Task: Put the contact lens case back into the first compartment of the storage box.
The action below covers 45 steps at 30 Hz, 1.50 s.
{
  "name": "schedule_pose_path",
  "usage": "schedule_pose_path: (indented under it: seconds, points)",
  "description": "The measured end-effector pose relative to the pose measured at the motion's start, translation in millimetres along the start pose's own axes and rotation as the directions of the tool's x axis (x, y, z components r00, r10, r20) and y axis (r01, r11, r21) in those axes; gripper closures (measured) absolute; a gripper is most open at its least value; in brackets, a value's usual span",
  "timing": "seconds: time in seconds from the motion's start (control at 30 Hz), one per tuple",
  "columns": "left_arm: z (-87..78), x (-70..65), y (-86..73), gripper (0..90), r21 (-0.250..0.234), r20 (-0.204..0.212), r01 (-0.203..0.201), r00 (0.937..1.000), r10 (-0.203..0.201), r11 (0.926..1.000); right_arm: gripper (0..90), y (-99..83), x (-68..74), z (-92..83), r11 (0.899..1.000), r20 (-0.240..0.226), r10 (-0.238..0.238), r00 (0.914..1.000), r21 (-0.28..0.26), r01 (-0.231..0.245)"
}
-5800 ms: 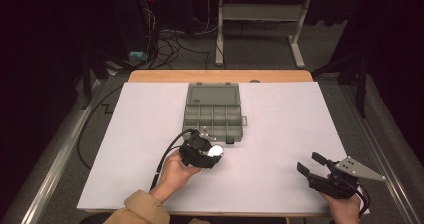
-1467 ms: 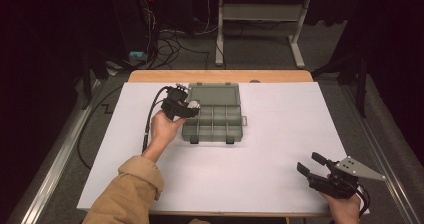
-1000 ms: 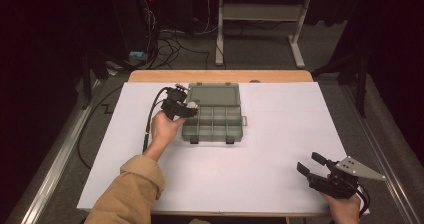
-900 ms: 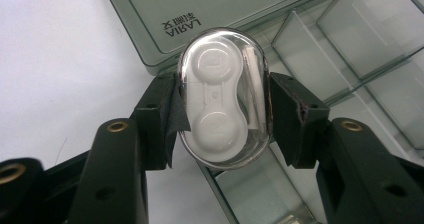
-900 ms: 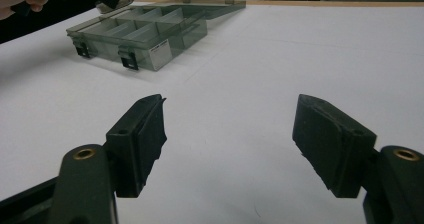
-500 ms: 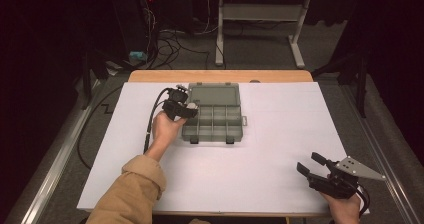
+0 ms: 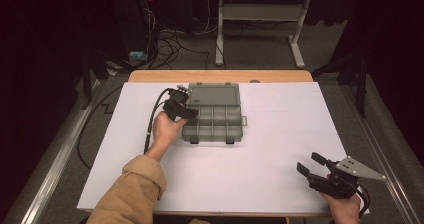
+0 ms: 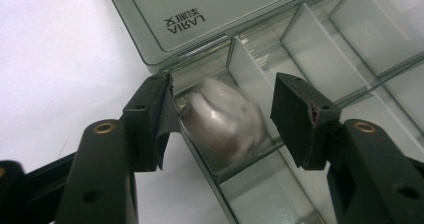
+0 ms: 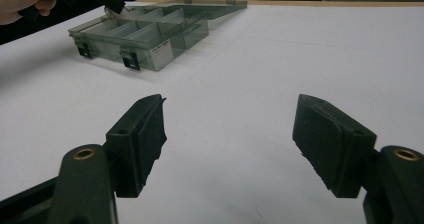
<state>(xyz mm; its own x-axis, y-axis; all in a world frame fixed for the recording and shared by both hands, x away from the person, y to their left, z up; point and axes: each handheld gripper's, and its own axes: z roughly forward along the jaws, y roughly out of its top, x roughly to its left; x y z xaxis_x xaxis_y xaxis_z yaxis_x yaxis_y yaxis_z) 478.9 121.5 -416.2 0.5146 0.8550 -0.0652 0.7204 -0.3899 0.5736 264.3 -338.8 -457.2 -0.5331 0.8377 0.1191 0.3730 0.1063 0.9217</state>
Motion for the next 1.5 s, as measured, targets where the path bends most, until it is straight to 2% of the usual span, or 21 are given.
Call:
schedule_pose_path:
  seconds: [0.13, 0.47, 0.7, 0.8, 0.83, 0.9, 1.03, 1.1, 1.5]
  points:
    - [-4.0, 0.5, -1.3, 44.4, -0.014, 0.002, -0.001, 1.0, 0.001, 0.9999, 29.2, 0.0, -0.1, -0.2, 1.0, -0.001, 0.0, 1.0, 0.001, 0.0]
    - [-14.6, -0.2, -5.7, 63.8, -0.023, -0.001, -0.02, 0.9998, 0.02, 0.9995, 29.2, 0.0, 0.3, 0.1, 1.0, 0.0, -0.001, 1.0, 0.0, 0.001]
    - [-14.6, 3.9, -10.5, 68.2, -0.025, 0.011, -0.008, 0.9999, 0.008, 0.9997, 29.2, 0.1, 0.5, 0.3, 1.0, 0.001, -0.001, 1.0, 0.001, 0.001]
    - [-12.0, 1.0, -11.8, 70.8, -0.002, 0.03, -0.026, 0.9992, 0.026, 0.9997, 29.2, 0.1, 0.4, 0.5, 1.0, 0.002, -0.001, 1.0, 0.002, 0.001]
    - [-10.4, -0.6, -12.1, 71.4, 0.008, 0.018, -0.037, 0.9992, 0.037, 0.9993, 29.2, 0.1, 0.7, 0.5, 1.0, 0.001, 0.001, 1.0, 0.003, -0.001]
    - [-9.5, -2.2, -12.0, 71.0, -0.001, 0.004, -0.038, 0.9993, 0.038, 0.9993, 29.2, 0.1, 0.8, 0.5, 1.0, 0.001, -0.001, 1.0, 0.002, 0.001]
    - [-10.0, 4.2, -12.6, 71.2, -0.004, 0.043, -0.005, 0.9991, 0.006, 1.0, 29.2, 0.1, 0.5, 0.2, 1.0, 0.001, 0.0, 1.0, 0.001, 0.0]
    - [-11.3, 4.3, -13.5, 70.5, -0.013, 0.035, -0.008, 0.9994, 0.008, 0.9999, 29.2, 0.0, 0.2, 0.2, 1.0, 0.001, -0.001, 1.0, 0.0, 0.001]
    - [-28.0, 6.6, -20.5, 52.6, -0.081, 0.058, 0.013, 0.9983, -0.008, 0.9967, 29.2, 0.1, 0.7, 0.2, 1.0, 0.003, -0.003, 1.0, 0.001, 0.003]
